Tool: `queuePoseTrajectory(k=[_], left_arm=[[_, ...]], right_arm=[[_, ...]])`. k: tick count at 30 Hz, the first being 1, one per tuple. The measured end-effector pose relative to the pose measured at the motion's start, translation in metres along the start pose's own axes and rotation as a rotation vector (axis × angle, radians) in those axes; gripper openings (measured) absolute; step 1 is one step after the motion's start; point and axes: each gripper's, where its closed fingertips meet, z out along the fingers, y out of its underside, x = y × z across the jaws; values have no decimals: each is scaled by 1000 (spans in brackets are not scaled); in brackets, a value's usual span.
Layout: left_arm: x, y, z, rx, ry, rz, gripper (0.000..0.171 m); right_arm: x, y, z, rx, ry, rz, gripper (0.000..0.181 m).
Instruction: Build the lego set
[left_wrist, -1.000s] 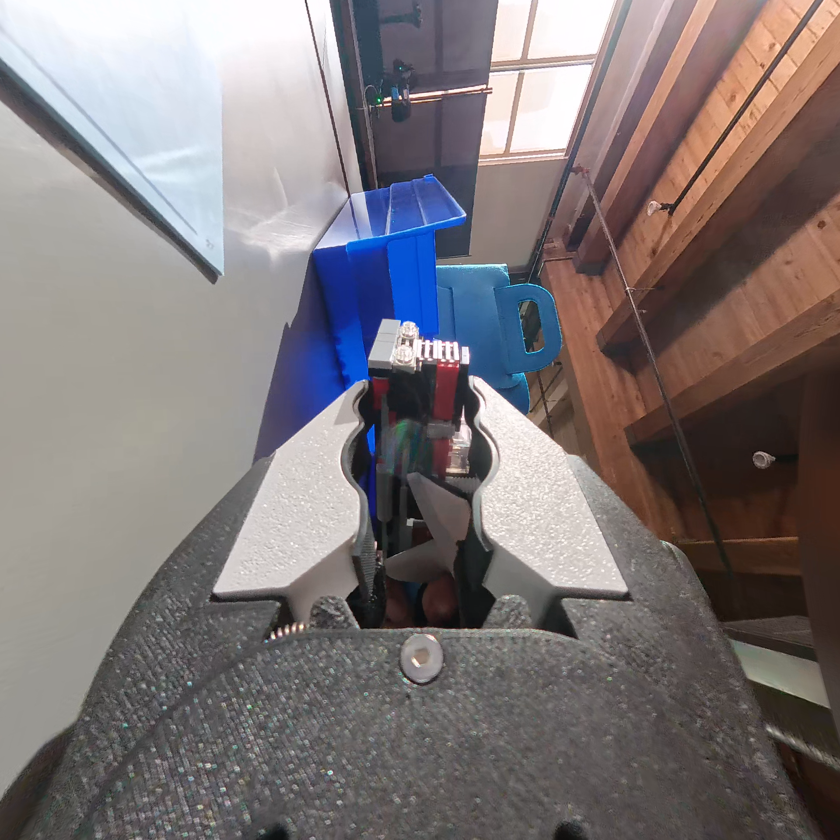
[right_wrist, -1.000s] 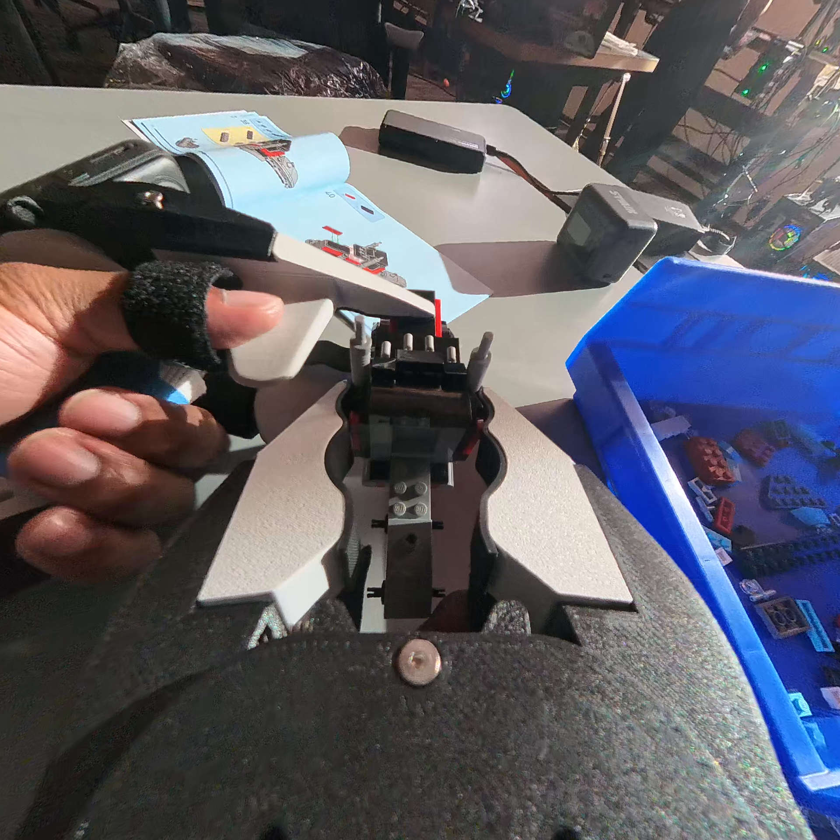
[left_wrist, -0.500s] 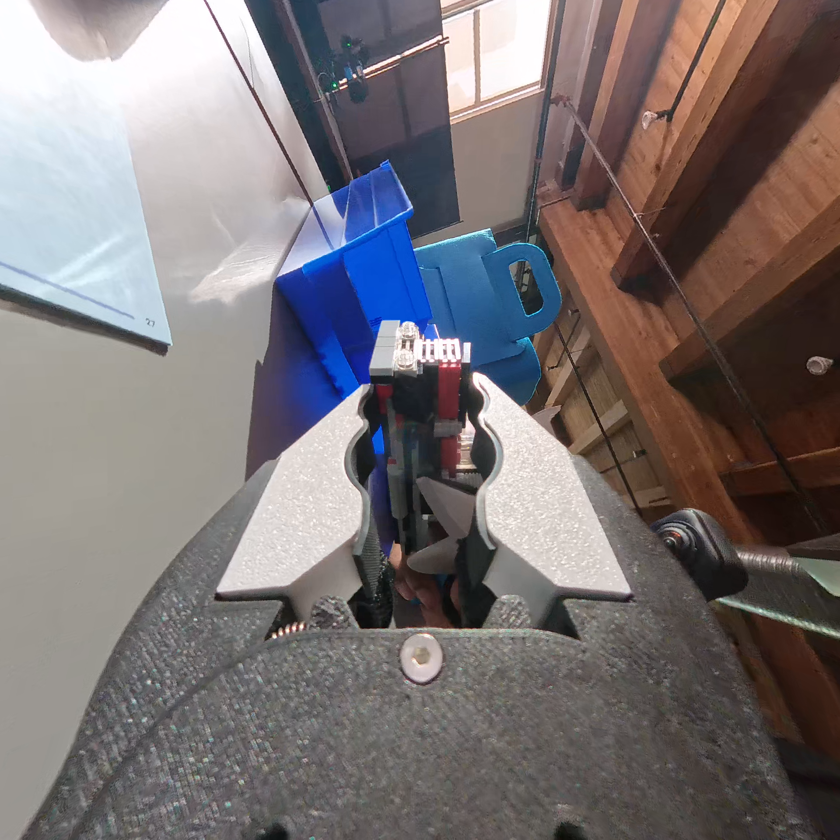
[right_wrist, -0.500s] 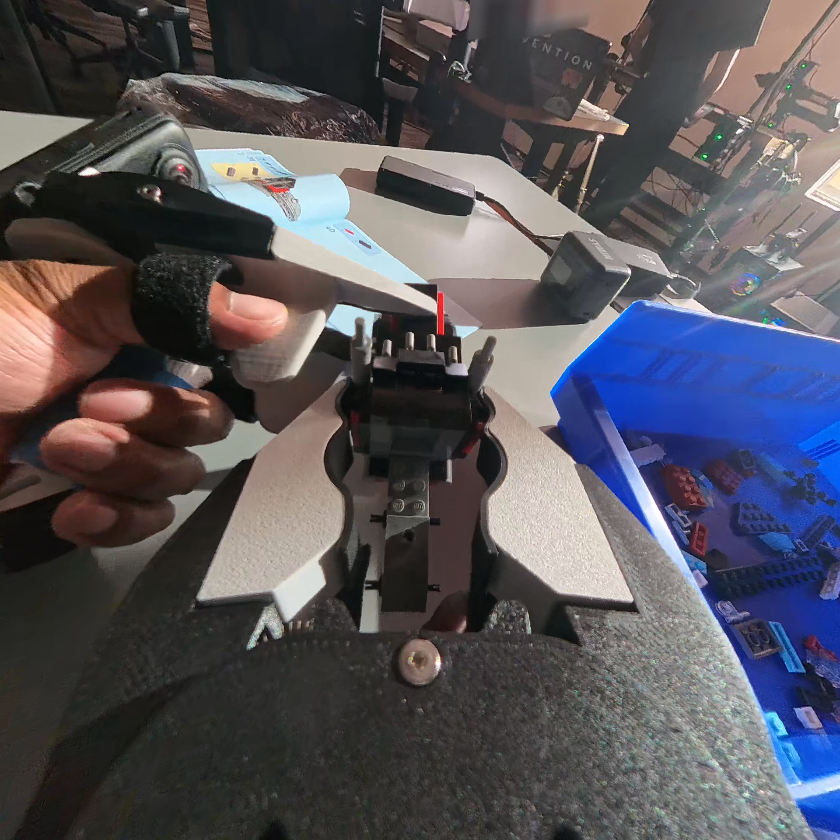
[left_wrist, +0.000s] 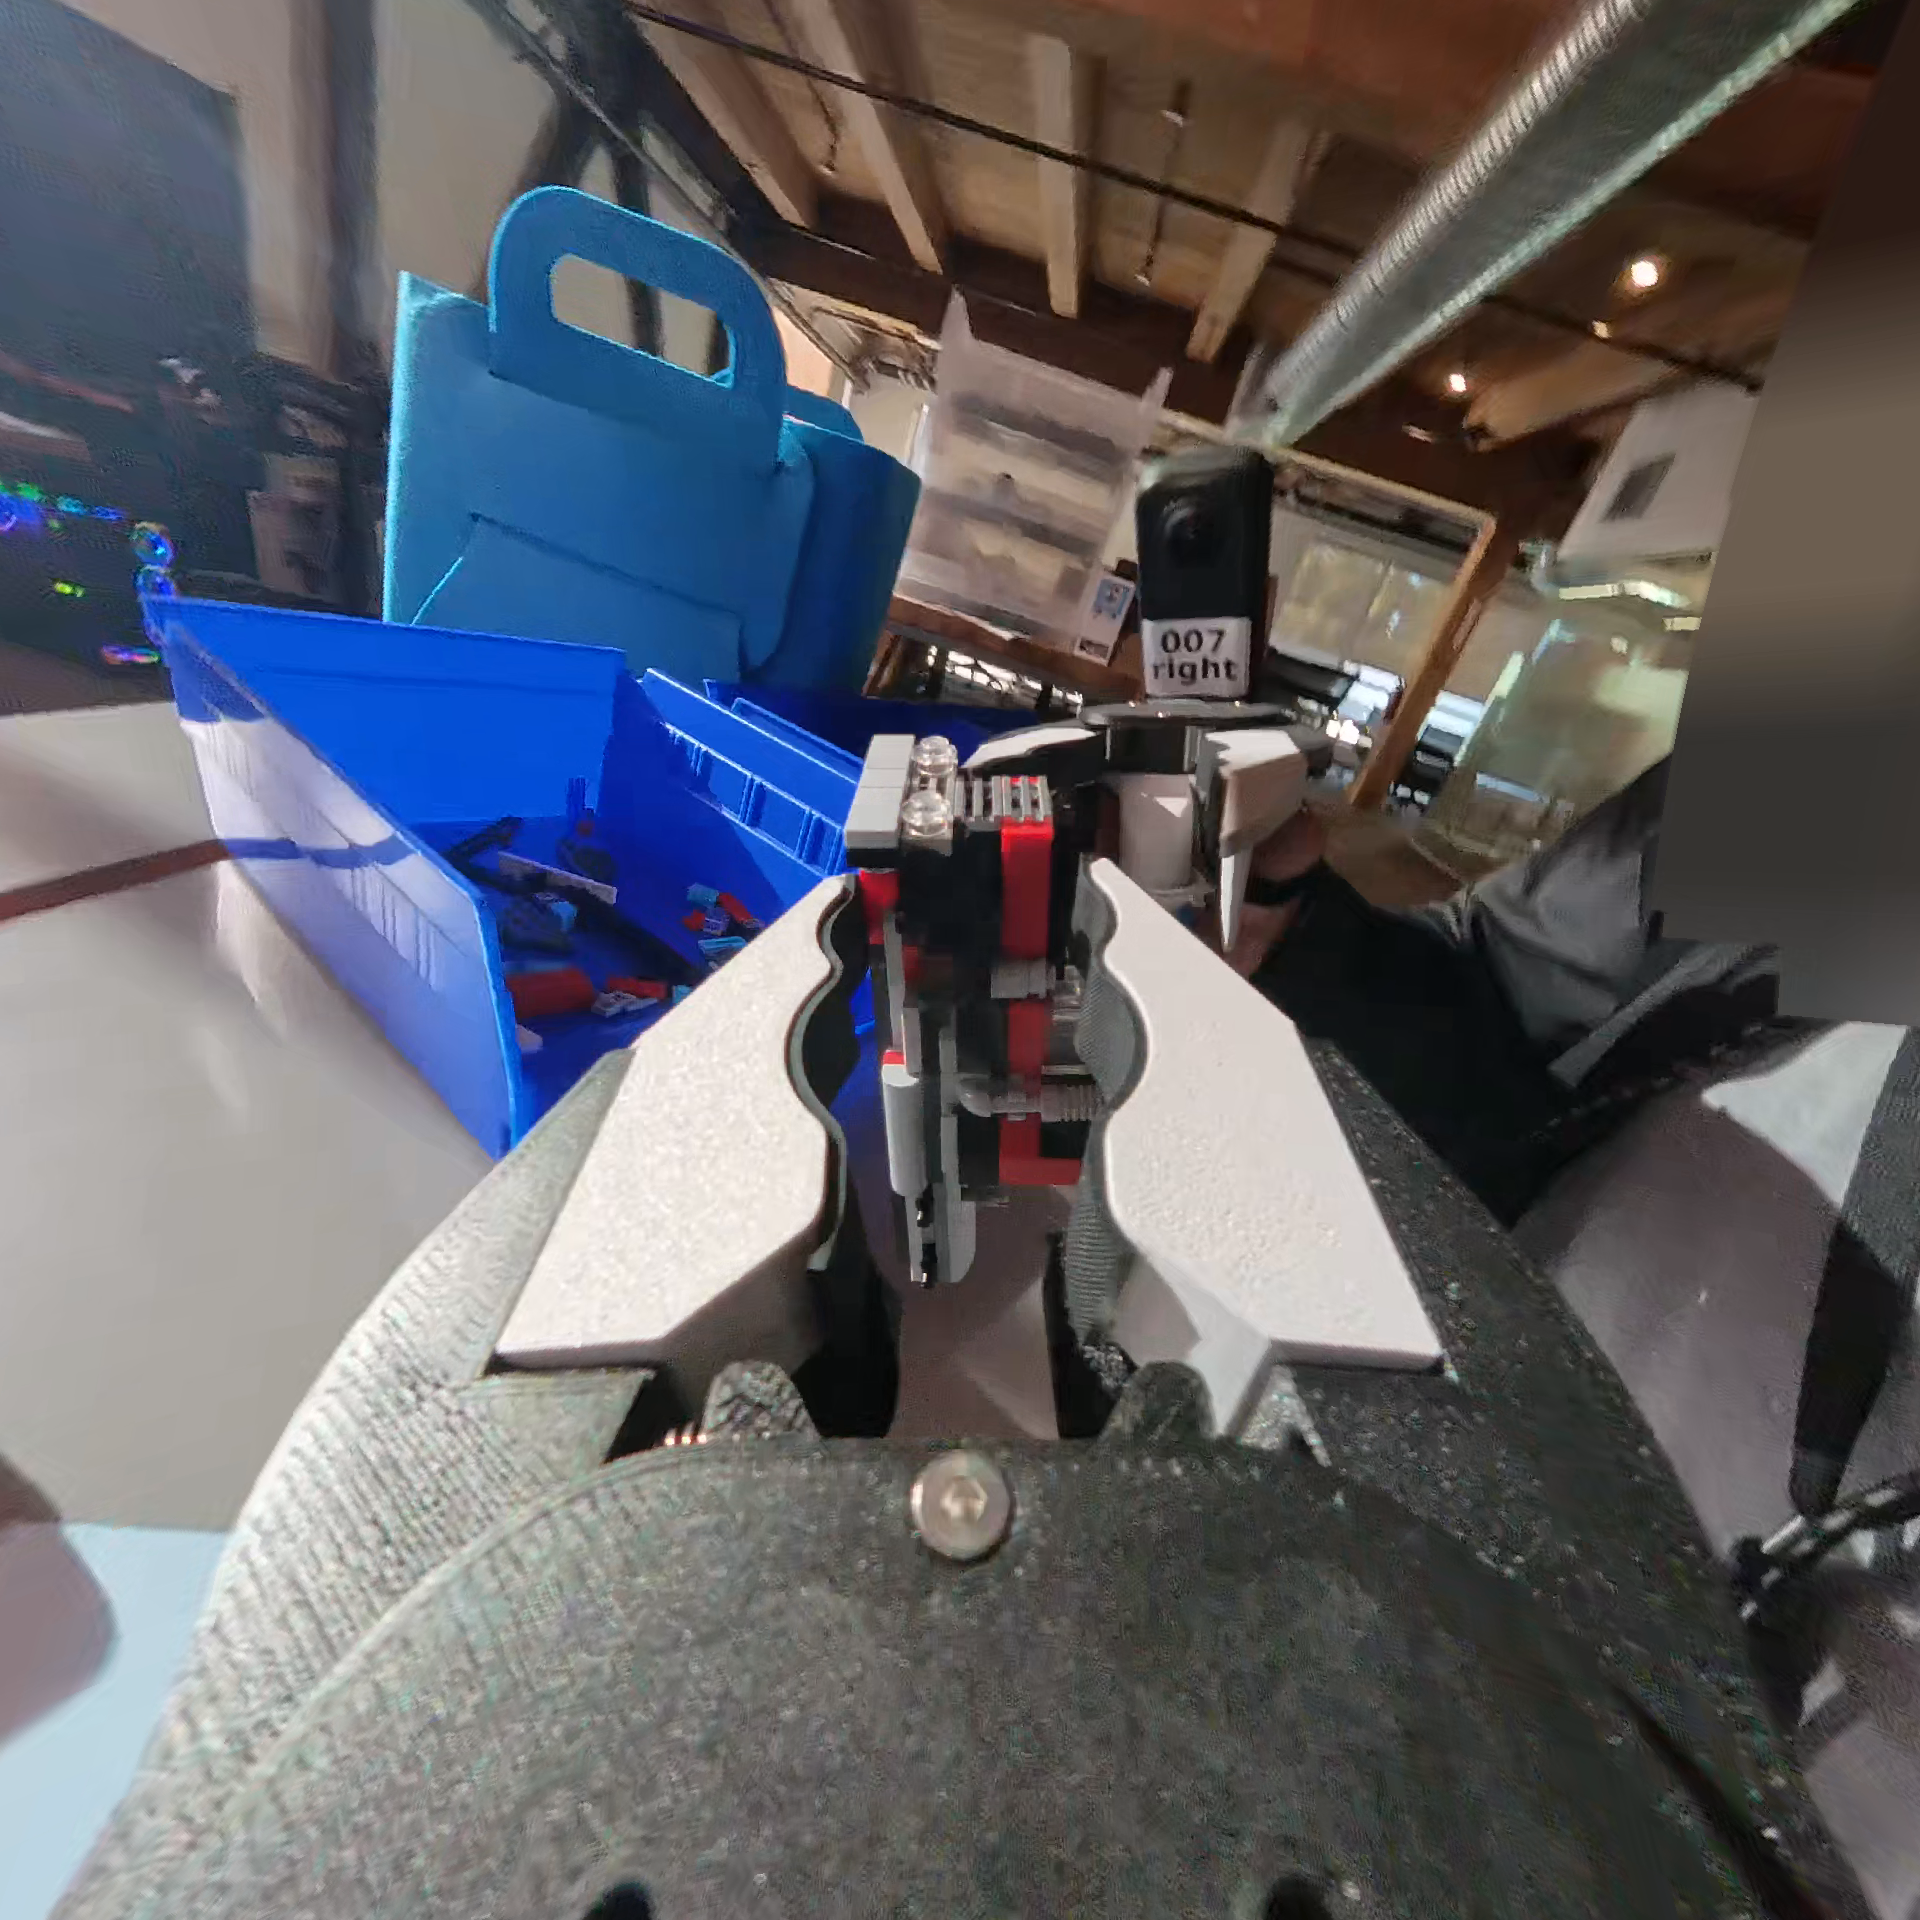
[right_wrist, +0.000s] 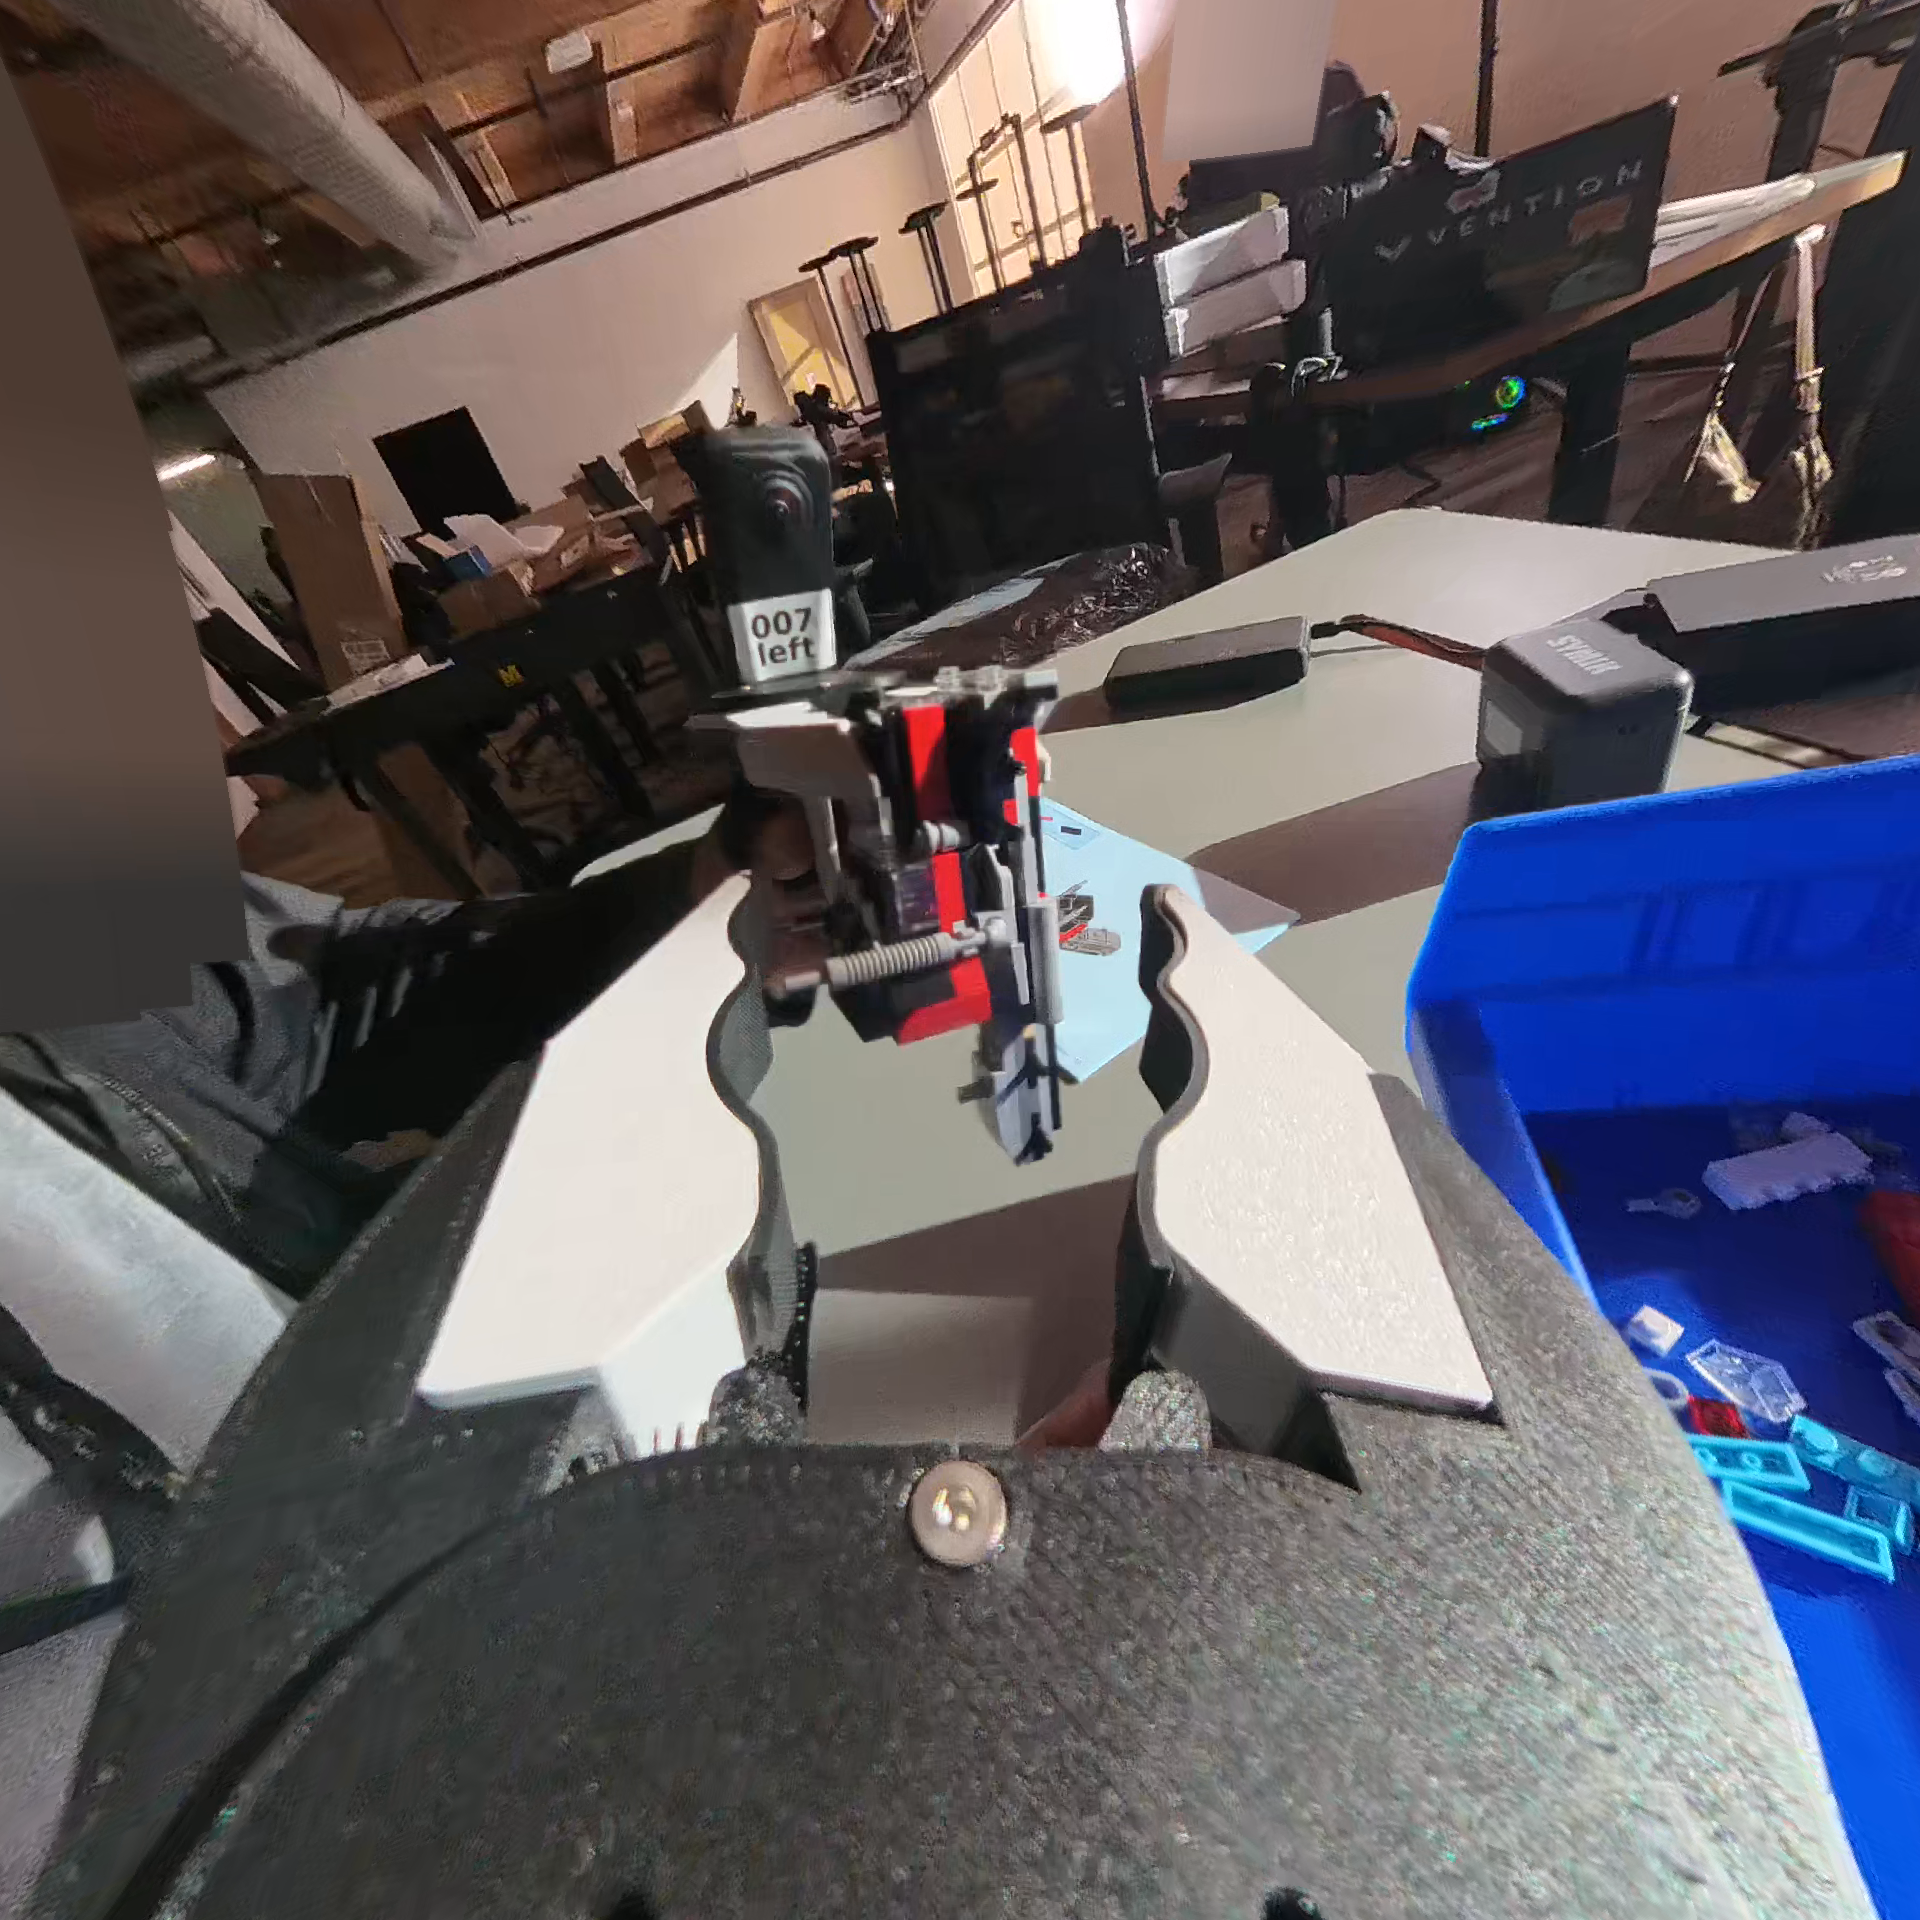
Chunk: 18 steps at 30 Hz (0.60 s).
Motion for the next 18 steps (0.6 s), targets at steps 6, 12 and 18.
queuePoseTrajectory(k=[6, 12, 18], left_arm=[[10, 8, 7, -66, 156, 127, 40], [27, 30, 9, -142, 185, 217, 40], [33, 34, 12, -148, 213, 232, 40]], right_arm=[[6, 1, 16, 25, -48, 21, 69], [-12, 7, 20, 54, -151, -34, 65], [-19, 20, 22, 24, -142, -126, 49]])
